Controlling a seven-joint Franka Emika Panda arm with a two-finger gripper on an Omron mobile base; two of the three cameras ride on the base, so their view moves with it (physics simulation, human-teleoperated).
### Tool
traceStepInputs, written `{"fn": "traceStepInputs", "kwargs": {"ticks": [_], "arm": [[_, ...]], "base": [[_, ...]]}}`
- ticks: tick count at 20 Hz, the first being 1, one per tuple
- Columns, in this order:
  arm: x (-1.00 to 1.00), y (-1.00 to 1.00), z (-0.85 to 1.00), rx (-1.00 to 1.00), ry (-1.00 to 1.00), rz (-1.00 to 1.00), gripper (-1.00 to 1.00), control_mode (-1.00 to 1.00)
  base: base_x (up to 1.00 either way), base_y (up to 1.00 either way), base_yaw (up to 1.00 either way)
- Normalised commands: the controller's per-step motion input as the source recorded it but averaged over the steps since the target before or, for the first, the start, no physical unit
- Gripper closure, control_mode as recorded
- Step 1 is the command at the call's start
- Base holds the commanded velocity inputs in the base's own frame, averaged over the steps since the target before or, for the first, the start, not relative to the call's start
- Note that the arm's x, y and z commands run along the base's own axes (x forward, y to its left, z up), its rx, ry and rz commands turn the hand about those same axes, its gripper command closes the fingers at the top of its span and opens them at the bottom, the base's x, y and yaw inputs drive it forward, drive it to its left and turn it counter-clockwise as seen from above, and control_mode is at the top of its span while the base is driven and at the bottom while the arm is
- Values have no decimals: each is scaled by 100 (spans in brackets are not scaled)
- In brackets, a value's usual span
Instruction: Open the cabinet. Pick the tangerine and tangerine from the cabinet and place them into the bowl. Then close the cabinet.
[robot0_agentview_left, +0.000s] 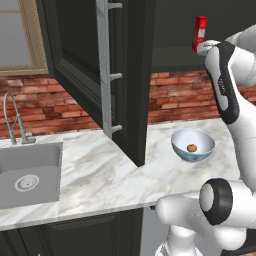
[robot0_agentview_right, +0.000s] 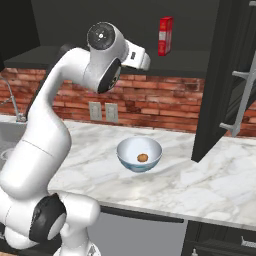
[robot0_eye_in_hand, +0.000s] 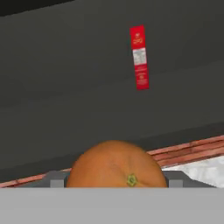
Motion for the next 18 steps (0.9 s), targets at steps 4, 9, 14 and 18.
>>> {"fn": "traceStepInputs", "kwargs": {"ticks": [4, 9, 14, 18], "arm": [[-100, -33, 72, 18, -2, 0, 100, -100], [-100, -12, 90, 3, 19, 0, 100, -100], [-35, 0, -23, -2, 5, 3, 100, -100], [-100, 4, -100, -4, 1, 0, 100, -100]], "base": [[0, 0, 0], [0, 0, 0], [0, 0, 0], [0, 0, 0]]}}
